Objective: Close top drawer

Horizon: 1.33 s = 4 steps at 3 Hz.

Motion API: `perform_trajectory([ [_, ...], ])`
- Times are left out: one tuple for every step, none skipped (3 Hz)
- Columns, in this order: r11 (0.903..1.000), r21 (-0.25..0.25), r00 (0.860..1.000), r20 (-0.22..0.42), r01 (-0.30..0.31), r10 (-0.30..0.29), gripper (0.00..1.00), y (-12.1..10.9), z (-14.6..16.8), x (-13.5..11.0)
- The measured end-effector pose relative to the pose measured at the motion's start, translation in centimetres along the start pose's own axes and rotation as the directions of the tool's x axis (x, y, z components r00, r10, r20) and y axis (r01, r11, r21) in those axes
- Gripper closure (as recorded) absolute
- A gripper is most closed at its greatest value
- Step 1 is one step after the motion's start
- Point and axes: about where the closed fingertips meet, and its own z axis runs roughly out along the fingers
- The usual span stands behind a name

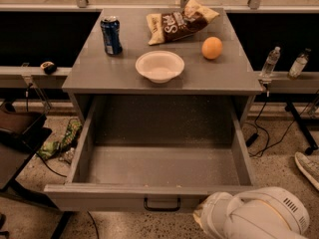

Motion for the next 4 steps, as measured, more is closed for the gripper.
perform_trajectory([
  [1.0000, 0.004, 1.000, 0.029, -0.003, 0.002, 1.00, -0.7, 0.5, -1.0],
  [1.0000, 0.003, 0.996, 0.090, 0.003, -0.004, 1.00, -2.7, 1.9, -3.8],
  [1.0000, 0.001, 0.994, 0.109, 0.008, -0.008, 1.00, -3.5, 2.4, -4.8],
  [0.9999, -0.001, 0.990, 0.143, 0.015, -0.015, 1.00, -5.4, 3.4, -7.2],
])
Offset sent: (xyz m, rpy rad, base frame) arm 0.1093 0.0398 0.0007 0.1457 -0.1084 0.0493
